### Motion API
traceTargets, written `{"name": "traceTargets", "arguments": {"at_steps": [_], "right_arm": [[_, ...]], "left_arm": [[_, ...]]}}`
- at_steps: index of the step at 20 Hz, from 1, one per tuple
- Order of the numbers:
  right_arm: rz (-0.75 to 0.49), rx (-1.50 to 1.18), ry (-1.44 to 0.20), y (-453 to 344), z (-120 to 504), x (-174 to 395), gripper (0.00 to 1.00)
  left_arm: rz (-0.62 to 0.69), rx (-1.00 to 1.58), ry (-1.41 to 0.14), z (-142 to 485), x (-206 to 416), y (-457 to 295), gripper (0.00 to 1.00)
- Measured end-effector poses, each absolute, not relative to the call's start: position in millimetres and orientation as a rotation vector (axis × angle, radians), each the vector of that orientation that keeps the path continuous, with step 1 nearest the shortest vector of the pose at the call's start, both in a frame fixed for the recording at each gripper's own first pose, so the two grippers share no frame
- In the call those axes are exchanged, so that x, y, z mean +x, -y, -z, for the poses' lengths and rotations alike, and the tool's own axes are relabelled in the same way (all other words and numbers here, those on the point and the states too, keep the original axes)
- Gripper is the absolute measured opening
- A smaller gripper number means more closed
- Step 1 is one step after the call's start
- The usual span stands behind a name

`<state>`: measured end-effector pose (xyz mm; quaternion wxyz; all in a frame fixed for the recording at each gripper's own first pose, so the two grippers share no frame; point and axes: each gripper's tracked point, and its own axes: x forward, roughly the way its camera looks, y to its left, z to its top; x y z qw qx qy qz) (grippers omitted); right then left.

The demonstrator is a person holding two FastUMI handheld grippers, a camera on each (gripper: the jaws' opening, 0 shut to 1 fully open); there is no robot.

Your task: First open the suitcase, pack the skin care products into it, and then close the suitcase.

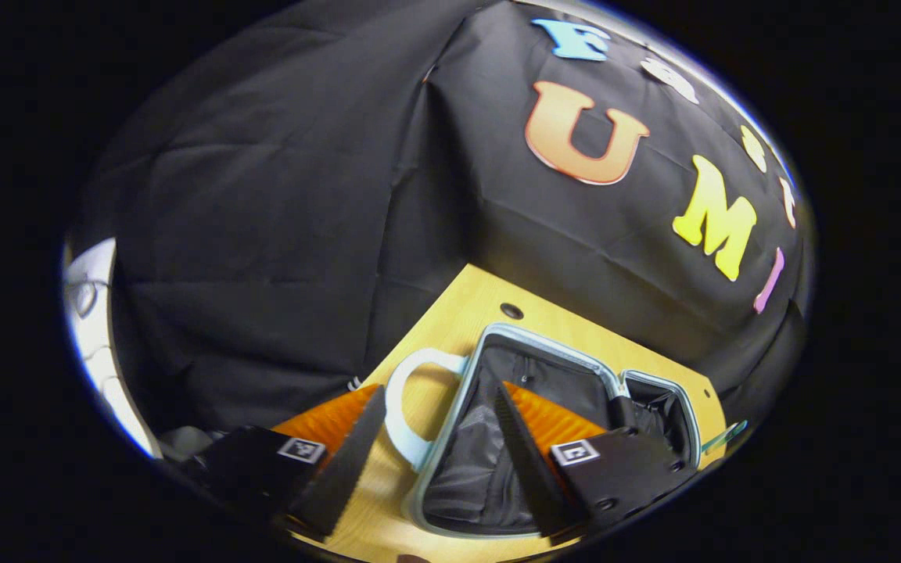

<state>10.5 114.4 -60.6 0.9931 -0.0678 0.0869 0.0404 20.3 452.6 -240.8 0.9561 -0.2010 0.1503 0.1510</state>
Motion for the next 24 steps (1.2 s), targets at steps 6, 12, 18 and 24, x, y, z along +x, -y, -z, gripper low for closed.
{"name": "traceTargets", "arguments": {"at_steps": [6, 12, 18, 24], "right_arm": [[-0.111, -0.125, -0.188, -54, 79, 15, 0.81], [-0.111, -0.102, -0.245, 12, 107, 26, 0.81], [-0.100, -0.120, -0.300, 72, 136, 29, 0.82], [-0.107, -0.130, -0.344, 105, 161, 30, 0.81]], "left_arm": [[-0.190, -0.236, -0.212, 152, 20, -327, 0.98], [0.059, -0.254, -0.230, 153, 31, -106, 0.98], [0.211, -0.125, -0.307, 196, 43, 49, 0.98], [0.274, -0.065, -0.410, 254, 75, 123, 0.98]]}}
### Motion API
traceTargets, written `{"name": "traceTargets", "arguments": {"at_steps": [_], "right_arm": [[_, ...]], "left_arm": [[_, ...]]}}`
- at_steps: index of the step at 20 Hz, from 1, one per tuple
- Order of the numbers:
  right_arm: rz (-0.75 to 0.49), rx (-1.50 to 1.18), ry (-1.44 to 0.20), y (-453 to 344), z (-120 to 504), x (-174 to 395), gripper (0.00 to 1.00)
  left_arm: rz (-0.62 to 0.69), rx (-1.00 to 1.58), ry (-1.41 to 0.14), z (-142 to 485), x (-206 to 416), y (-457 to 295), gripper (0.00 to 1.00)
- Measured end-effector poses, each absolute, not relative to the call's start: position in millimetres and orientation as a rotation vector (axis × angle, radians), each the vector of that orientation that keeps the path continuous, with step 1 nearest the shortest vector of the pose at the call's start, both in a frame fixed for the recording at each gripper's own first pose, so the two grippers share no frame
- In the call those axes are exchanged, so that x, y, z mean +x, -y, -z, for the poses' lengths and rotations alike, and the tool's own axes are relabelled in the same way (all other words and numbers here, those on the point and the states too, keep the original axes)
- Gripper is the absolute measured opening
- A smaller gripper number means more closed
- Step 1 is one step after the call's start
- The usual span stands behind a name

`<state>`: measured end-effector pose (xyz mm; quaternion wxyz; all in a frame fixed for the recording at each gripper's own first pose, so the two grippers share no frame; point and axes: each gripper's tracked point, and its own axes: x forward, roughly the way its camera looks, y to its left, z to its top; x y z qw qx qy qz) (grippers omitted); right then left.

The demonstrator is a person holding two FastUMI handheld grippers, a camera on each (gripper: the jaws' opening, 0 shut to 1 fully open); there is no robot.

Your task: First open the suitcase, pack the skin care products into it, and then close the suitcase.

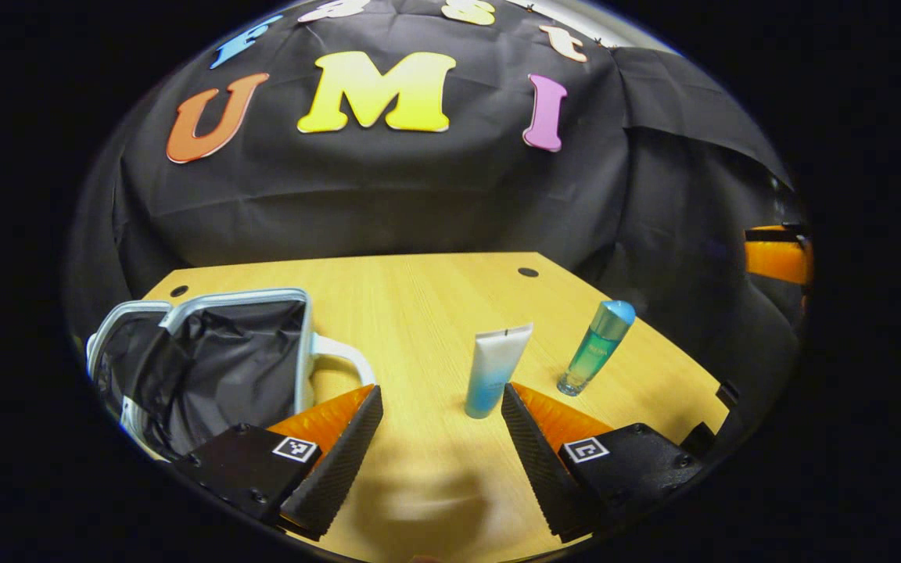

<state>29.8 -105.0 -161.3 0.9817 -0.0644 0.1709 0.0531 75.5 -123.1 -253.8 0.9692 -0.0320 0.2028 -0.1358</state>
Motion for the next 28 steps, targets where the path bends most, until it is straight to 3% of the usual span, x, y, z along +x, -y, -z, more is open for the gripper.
{"name": "traceTargets", "arguments": {"at_steps": [10, 13, 16, 17, 18, 19, 20, 22, 23, 24, 28], "right_arm": [[-0.092, -0.119, -0.407, 122, 193, 32, 0.81], [-0.091, -0.128, -0.431, 120, 202, 32, 0.81], [-0.093, -0.126, -0.444, 117, 205, 33, 0.81], [-0.094, -0.128, -0.443, 115, 205, 34, 0.82], [-0.096, -0.127, -0.441, 114, 205, 35, 0.82], [-0.103, -0.124, -0.440, 111, 207, 36, 0.82], [-0.115, -0.121, -0.437, 107, 209, 38, 0.82], [-0.144, -0.115, -0.433, 95, 218, 46, 0.81], [-0.155, -0.115, -0.436, 89, 225, 51, 0.82], [-0.168, -0.110, -0.438, 82, 231, 57, 0.81], [-0.209, -0.075, -0.450, 50, 257, 80, 0.82]], "left_arm": [[0.286, -0.063, -0.523, 313, 121, 166, 0.98], [0.286, -0.046, -0.527, 317, 131, 173, 0.86], [0.305, -0.049, -0.533, 320, 136, 180, 0.67], [0.315, -0.054, -0.535, 319, 135, 182, 0.69], [0.331, -0.068, -0.539, 319, 133, 186, 0.51], [0.344, -0.083, -0.544, 317, 130, 188, 0.56], [0.345, -0.090, -0.544, 314, 127, 186, 0.48], [0.345, -0.104, -0.556, 308, 115, 183, 0.46], [0.348, -0.116, -0.552, 301, 109, 181, 0.53], [0.351, -0.121, -0.547, 292, 101, 178, 0.46], [0.340, -0.113, -0.539, 258, 60, 152, 0.46]]}}
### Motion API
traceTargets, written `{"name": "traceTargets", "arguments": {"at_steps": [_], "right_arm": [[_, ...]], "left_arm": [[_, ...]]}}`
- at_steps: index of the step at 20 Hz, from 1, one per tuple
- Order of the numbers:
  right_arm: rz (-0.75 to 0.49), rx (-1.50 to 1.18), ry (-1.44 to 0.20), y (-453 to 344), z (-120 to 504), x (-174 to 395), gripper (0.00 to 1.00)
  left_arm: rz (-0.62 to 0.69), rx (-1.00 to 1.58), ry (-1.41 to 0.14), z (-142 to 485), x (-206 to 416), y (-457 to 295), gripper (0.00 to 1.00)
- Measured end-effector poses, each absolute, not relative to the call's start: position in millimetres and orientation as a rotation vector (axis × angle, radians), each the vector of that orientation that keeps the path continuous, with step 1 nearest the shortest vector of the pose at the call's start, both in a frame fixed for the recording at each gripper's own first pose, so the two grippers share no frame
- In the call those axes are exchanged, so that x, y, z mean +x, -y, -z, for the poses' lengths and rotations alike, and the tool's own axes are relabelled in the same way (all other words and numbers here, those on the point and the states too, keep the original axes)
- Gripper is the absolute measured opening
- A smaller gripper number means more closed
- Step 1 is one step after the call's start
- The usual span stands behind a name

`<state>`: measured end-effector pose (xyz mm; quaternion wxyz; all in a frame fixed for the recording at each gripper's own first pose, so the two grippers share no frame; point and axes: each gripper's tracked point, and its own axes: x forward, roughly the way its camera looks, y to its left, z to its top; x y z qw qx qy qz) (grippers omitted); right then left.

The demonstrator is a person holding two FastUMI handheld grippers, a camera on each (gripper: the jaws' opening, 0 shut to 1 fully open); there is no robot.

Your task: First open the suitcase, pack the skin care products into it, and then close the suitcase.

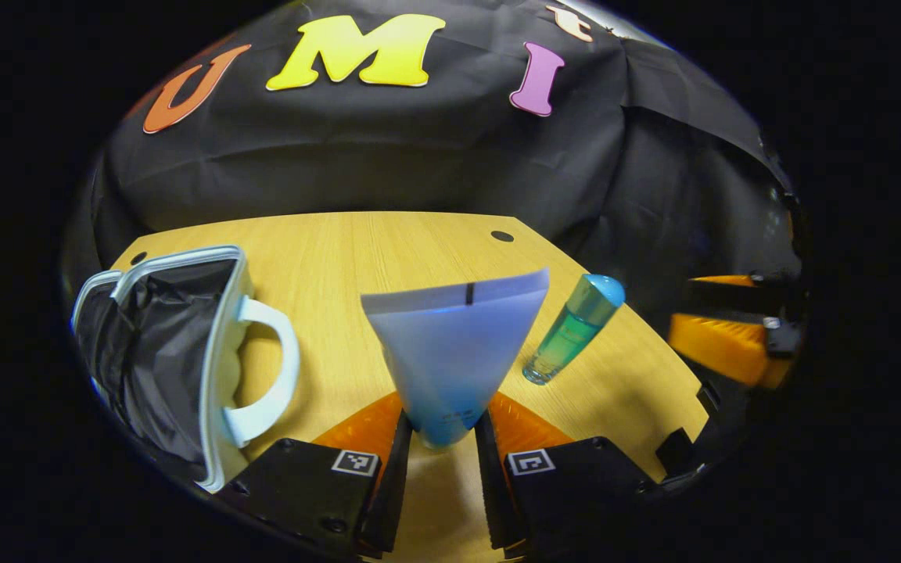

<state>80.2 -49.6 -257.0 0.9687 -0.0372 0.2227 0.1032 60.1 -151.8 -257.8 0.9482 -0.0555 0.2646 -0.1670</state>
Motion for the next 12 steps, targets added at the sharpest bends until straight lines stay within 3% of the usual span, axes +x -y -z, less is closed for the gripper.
{"name": "traceTargets", "arguments": {"at_steps": [7, 12], "right_arm": [[-0.206, -0.015, -0.484, 12, 315, 124, 0.82], [-0.161, -0.001, -0.500, 7, 337, 149, 0.72]], "left_arm": [[0.154, -0.159, -0.571, 216, -8, 57, 0.46], [0.000, -0.217, -0.566, 199, -32, -20, 0.46]]}}
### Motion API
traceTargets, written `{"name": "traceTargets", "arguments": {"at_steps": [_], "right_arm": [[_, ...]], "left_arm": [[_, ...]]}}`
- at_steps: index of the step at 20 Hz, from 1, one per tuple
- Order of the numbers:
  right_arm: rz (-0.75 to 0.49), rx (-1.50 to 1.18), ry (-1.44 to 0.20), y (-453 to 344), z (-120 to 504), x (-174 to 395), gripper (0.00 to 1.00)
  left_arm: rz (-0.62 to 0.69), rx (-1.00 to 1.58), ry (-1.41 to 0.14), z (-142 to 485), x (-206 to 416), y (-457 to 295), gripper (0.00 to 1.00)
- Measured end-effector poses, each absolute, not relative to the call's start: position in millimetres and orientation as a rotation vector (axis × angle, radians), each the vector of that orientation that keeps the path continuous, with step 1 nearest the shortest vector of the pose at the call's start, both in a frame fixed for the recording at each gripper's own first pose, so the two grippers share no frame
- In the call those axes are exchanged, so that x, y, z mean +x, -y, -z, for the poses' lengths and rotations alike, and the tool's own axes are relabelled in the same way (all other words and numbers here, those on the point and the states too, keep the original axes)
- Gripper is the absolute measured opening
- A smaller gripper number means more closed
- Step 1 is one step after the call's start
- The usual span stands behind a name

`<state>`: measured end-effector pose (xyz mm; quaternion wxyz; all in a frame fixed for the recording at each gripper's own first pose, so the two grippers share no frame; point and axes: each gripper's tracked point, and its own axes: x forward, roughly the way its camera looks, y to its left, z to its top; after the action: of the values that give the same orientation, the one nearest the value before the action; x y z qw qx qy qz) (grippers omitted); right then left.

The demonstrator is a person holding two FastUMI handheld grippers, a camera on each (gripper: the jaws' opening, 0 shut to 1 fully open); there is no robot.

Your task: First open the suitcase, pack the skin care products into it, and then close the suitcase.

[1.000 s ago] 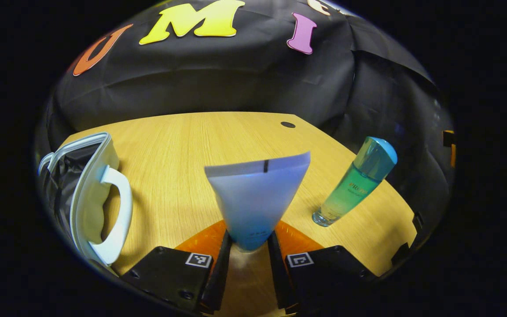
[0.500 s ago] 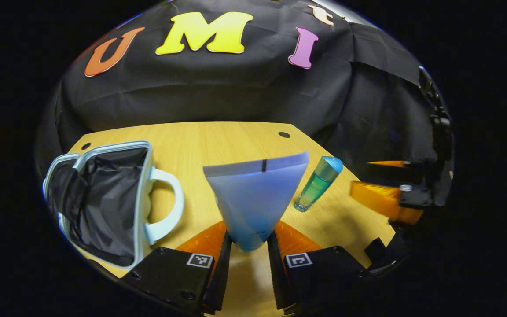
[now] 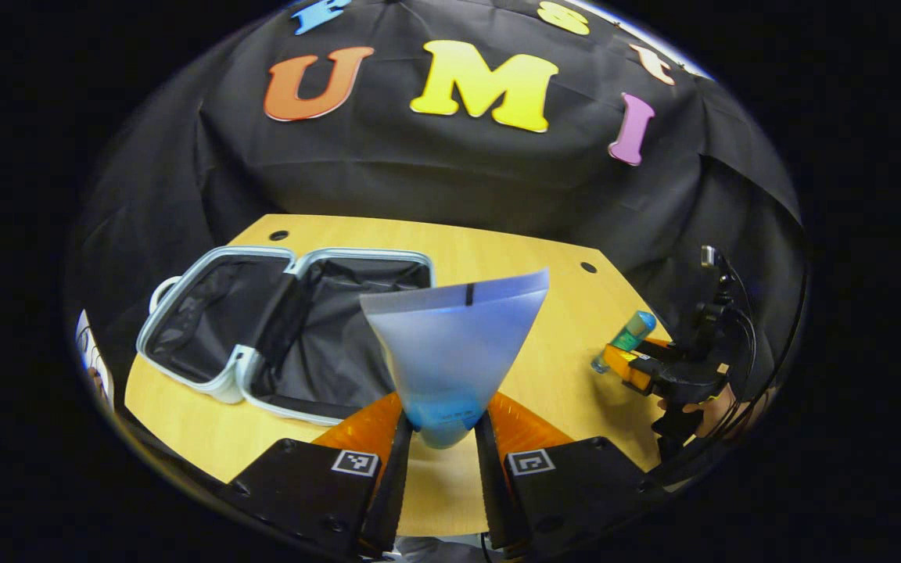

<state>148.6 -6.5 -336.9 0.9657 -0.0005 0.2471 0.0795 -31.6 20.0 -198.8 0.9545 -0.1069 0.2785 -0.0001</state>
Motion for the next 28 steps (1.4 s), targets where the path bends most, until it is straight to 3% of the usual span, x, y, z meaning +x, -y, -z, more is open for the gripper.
{"name": "traceTargets", "arguments": {"at_steps": [4, 5, 7, 11, 17, 28], "right_arm": [[-0.141, -0.014, -0.497, 1, 340, 155, 0.60], [-0.140, -0.014, -0.493, -2, 340, 155, 0.50], [-0.131, -0.011, -0.495, -3, 339, 156, 0.40], [-0.115, -0.016, -0.528, -7, 336, 147, 0.34], [-0.110, -0.003, -0.533, -17, 302, 110, 0.36], [-0.099, 0.036, -0.489, -71, 217, 50, 0.36]], "left_arm": [[-0.057, -0.243, -0.569, 190, -38, -55, 0.46], [-0.063, -0.249, -0.570, 191, -37, -62, 0.46], [-0.066, -0.247, -0.573, 192, -34, -72, 0.46], [-0.051, -0.229, -0.607, 201, -24, -88, 0.46], [0.007, -0.203, -0.713, 232, 2, -108, 0.46], [0.061, -0.186, -1.100, 337, 42, -132, 0.46]]}}
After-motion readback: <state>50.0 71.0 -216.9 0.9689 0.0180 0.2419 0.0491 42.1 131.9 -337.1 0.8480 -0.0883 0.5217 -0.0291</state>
